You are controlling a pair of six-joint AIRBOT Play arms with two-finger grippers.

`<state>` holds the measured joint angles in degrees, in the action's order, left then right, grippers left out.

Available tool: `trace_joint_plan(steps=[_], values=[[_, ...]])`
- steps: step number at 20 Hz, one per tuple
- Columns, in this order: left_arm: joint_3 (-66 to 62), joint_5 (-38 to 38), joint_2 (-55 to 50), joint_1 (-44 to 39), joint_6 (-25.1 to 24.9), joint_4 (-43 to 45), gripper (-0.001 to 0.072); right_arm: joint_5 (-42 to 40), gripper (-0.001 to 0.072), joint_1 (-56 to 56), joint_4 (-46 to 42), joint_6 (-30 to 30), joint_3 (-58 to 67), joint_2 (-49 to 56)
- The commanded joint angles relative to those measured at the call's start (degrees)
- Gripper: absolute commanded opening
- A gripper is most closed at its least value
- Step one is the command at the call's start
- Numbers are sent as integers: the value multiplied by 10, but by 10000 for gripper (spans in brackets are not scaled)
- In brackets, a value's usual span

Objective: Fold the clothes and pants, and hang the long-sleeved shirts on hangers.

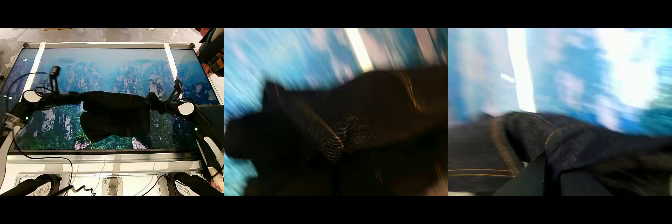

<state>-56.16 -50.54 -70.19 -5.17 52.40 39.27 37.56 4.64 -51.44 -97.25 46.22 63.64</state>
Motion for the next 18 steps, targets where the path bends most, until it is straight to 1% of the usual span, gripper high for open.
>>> trace_joint_plan(steps=[1,2,3,4,5,6,7,8,9,10,11,13,15,16,18], values=[[2,-216,-15,-12,71,76,20,234,40,-60,-60,108,0,15],[2,-277,-15,-12,107,108,20,295,40,-62,-60,152,0,15],[4,-318,-15,-12,135,124,20,344,40,-62,-63,185,0,15],[11,-344,-15,-14,150,128,20,385,40,-60,-66,207,-1,16],[23,-350,-15,-20,151,128,20,410,40,-60,-72,223,-1,16],[38,-340,-16,-28,151,129,20,421,40,-60,-83,241,-1,16],[57,-311,-16,-38,151,131,23,421,49,-60,-99,265,-1,16],[75,-276,-16,-47,151,130,93,410,185,-61,-120,283,-1,16],[90,-239,-16,-55,151,130,313,386,460,-61,-141,283,-1,15],[99,-201,-16,-61,151,130,657,355,598,-61,-160,278,-1,16],[102,-174,-16,-65,151,130,698,320,598,-61,-174,262,-1,15],[102,-147,-16,-68,151,128,700,257,598,-61,-192,206,-1,16],[102,-134,-16,-68,151,128,700,220,597,-61,-193,168,-1,22],[102,-131,-16,-68,151,128,700,218,598,-64,-193,165,-1,29],[102,-130,-16,-68,151,128,700,226,606,-91,-185,138,-1,51]])
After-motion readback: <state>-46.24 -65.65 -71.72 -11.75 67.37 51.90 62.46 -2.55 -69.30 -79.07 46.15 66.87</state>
